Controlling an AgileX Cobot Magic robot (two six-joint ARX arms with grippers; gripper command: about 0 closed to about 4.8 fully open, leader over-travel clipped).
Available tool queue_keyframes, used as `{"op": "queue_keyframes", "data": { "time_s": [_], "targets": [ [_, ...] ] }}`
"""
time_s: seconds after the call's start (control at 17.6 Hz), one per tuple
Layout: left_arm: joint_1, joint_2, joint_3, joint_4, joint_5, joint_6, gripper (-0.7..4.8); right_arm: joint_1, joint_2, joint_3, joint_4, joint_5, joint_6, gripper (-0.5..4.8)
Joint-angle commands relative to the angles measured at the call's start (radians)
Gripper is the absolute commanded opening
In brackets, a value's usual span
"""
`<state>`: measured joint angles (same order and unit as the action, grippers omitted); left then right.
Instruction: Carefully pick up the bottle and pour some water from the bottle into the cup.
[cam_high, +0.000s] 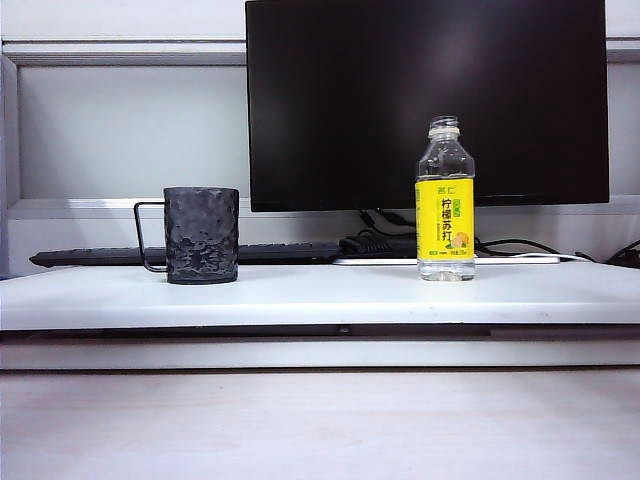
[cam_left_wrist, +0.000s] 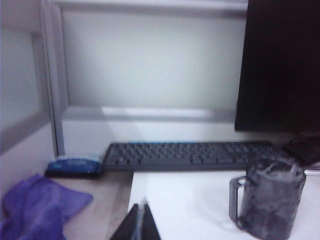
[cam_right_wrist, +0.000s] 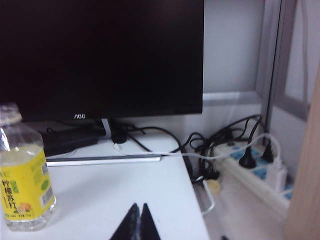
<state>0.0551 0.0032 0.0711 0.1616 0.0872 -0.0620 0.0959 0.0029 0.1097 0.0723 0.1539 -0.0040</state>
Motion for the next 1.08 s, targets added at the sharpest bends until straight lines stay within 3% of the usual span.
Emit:
{"op": "queue_keyframes", "data": {
  "time_s": [0.06,0.34,0.45,0.57,0.62,0.68,0.74,0.79,0.91,0.96,1.08],
  "targets": [
    [0.002,0.0,0.025,-0.004,0.007,0.003,-0.05,0.0,0.0,0.066,-0.052,-0.002,-0.075,0.0],
    [0.003,0.006,0.217,-0.184,0.021,0.061,0.08,0.001,0.093,0.302,-0.076,-0.024,-0.079,0.0],
    [0.002,0.015,0.261,-0.181,0.029,0.017,0.76,0.001,0.23,0.426,-0.075,-0.084,-0.079,0.0],
    [0.002,0.09,0.342,-0.182,0.057,-0.027,1.16,0.001,0.431,0.597,-0.068,-0.209,-0.079,0.24],
    [0.002,0.161,0.404,-0.181,0.095,-0.024,1.58,0.001,0.523,0.673,-0.07,-0.25,-0.079,1.0],
    [0.002,0.289,0.515,-0.176,0.177,-0.024,2.59,0.001,0.629,0.768,-0.076,-0.292,-0.079,2.67],
    [0.002,0.361,0.571,-0.167,0.202,-0.024,3.23,0.001,0.678,0.81,-0.075,-0.317,-0.079,3.32],
    [0.002,0.476,0.664,-0.167,0.272,-0.026,4.68,0.001,0.745,0.865,-0.079,-0.345,-0.079,3.72],
    [0.002,0.608,0.754,-0.168,0.372,-0.081,4.79,0.001,0.818,0.903,-0.081,-0.377,-0.079,4.49],
    [-0.013,0.719,0.798,-0.172,0.433,-0.15,4.79,0.002,0.879,0.906,-0.086,-0.44,-0.079,4.79],
    [-0.071,0.836,0.803,-0.178,0.458,-0.155,4.79,0.002,0.956,0.906,-0.132,-0.525,-0.079,4.79]
  ]
}}
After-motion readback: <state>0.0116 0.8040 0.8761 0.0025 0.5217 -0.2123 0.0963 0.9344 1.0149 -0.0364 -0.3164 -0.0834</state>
